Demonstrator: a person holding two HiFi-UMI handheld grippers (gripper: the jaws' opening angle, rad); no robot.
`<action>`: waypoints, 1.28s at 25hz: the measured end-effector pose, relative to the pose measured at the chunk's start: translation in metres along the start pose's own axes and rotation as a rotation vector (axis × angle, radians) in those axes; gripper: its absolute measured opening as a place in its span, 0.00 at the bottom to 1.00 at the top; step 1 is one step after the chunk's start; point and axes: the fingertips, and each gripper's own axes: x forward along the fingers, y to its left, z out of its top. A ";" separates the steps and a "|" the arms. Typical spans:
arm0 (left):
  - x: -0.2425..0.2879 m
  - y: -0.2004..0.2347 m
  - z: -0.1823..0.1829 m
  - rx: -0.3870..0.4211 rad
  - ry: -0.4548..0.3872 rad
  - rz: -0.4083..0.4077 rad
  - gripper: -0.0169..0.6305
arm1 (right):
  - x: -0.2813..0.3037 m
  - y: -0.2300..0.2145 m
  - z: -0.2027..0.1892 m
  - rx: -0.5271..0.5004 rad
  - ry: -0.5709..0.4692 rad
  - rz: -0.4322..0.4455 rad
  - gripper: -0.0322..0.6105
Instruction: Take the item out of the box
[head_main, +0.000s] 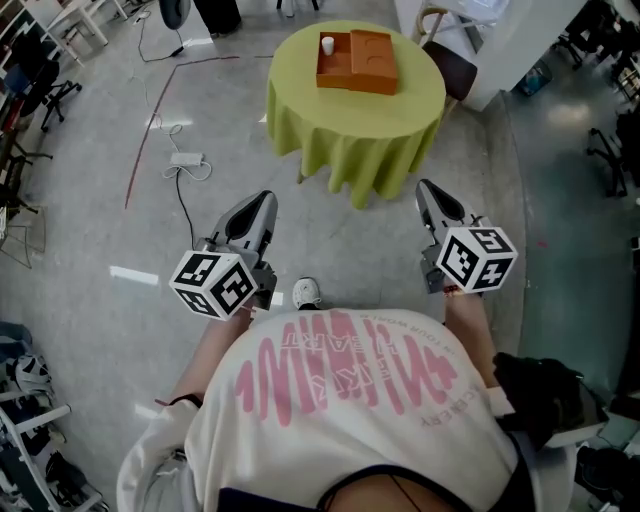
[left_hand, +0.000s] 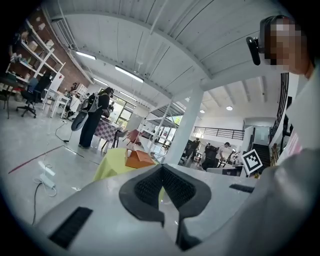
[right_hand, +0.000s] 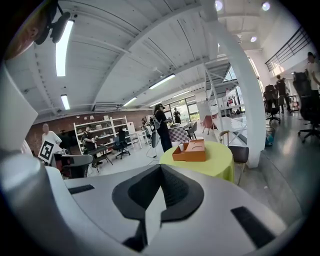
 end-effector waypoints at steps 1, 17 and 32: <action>0.006 0.008 0.006 0.003 -0.001 0.000 0.04 | 0.011 0.001 0.006 -0.004 0.000 0.002 0.06; 0.074 0.104 0.080 0.026 -0.040 -0.068 0.04 | 0.129 0.013 0.059 -0.045 -0.024 -0.021 0.06; 0.090 0.129 0.098 0.039 -0.027 -0.120 0.04 | 0.157 0.013 0.079 -0.028 -0.075 -0.054 0.06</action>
